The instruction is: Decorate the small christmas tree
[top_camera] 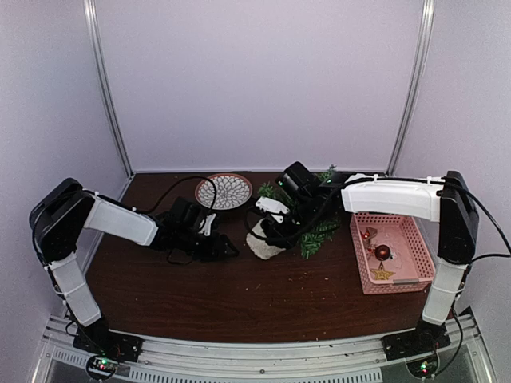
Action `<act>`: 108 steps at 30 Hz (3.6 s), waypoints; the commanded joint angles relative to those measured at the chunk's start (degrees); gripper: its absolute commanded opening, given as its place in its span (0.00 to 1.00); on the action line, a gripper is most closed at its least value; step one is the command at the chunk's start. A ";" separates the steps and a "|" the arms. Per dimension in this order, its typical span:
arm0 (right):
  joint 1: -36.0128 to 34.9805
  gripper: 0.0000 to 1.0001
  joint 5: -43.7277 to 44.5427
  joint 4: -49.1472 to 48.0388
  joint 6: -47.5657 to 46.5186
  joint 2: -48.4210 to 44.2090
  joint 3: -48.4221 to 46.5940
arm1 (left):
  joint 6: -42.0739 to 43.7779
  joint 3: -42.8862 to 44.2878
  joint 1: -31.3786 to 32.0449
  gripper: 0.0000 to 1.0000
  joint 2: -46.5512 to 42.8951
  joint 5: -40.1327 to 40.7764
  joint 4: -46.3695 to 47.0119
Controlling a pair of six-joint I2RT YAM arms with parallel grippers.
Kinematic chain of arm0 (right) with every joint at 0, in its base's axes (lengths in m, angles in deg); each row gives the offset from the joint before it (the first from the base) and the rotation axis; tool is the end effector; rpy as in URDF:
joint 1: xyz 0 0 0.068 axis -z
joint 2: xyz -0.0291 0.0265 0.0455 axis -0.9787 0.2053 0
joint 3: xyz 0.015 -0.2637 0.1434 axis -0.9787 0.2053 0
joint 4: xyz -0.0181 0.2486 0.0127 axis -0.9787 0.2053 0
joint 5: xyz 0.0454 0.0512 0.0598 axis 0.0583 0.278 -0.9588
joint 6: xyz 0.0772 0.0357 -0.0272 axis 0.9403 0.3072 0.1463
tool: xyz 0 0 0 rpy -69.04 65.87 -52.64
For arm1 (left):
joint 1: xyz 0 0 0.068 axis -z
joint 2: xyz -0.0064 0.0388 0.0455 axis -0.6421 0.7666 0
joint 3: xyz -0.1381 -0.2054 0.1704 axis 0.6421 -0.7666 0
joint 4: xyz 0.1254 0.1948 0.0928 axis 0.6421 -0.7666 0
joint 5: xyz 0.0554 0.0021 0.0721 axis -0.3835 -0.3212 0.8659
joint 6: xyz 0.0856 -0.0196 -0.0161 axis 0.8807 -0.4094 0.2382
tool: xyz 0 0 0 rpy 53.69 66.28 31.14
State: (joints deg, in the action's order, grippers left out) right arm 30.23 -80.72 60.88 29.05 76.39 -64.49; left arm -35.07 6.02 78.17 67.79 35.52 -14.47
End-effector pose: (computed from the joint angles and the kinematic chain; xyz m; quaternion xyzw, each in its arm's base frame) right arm 0.2586 0.3303 0.2351 -0.4882 0.8050 0.2668 0.2060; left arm 0.2729 -0.2595 0.1420 0.0502 0.9066 -0.3945 0.1413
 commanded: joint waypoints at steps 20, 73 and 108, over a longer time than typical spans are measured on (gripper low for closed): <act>-13.78 0.13 42.39 27.18 -13.37 16.84 -20.93 | 2.33 -8.70 -8.07 0.62 -22.09 3.45 -5.59; -7.36 0.60 16.07 0.00 6.77 -33.28 13.15 | 3.73 -0.43 -10.96 0.83 -29.61 2.07 -16.13; 39.78 0.57 19.57 18.90 6.66 -4.50 1.07 | 15.34 22.31 -15.62 0.91 -20.03 11.22 -29.81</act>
State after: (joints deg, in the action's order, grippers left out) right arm 68.98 -64.55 77.95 38.62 69.57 -60.78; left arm -22.70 25.98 62.65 48.90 44.53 -43.34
